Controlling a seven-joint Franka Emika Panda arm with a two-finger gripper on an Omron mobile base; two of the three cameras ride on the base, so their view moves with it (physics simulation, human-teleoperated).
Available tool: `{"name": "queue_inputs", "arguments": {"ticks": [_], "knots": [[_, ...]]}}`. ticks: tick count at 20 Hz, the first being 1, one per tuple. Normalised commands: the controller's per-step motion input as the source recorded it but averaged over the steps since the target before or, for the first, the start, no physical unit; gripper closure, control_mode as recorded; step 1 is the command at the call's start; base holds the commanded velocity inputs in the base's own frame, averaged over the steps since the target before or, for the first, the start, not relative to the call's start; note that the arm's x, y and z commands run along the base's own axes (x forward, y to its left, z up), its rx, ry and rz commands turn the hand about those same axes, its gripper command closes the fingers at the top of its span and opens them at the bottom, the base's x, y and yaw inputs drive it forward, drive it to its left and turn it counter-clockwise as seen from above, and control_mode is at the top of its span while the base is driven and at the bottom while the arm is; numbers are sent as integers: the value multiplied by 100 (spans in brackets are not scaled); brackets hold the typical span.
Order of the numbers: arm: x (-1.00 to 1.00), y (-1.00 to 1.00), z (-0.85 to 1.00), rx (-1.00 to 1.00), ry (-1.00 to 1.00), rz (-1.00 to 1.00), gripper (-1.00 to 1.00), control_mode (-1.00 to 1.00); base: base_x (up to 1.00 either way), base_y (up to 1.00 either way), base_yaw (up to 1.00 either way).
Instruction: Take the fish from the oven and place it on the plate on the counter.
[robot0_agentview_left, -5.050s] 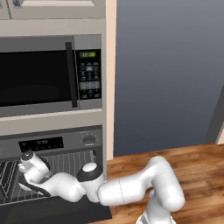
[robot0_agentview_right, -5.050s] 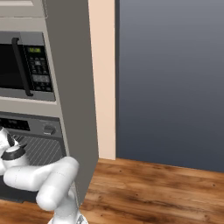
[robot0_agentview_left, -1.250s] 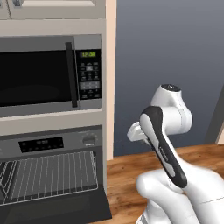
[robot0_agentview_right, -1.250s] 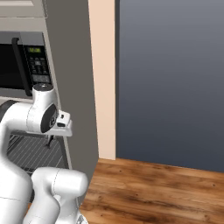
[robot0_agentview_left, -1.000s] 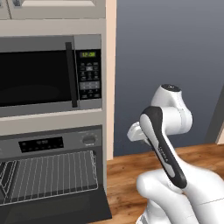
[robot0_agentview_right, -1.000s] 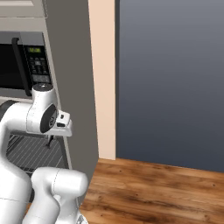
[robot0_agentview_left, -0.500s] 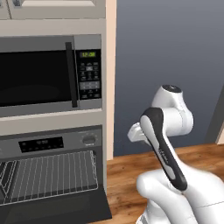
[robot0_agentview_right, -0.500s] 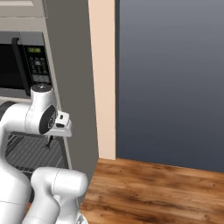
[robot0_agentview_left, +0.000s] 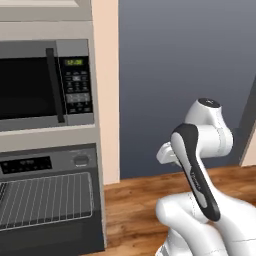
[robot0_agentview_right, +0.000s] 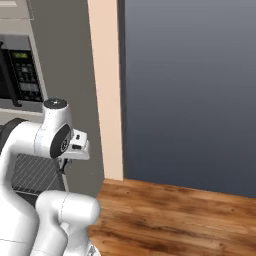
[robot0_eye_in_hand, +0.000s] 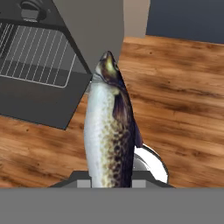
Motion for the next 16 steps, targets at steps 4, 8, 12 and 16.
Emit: {"name": "queue_inputs", "arguments": {"ticks": [4,8,12,16], "knots": [[0,0,0,0,0,0,100,100,-25,-61,16],[0,0,0,0,0,0,100,100,-27,-31,44],[0,0,0,0,0,0,100,100,-46,-2,70],[0,0,0,0,0,0,100,100,-56,0,79]]}}
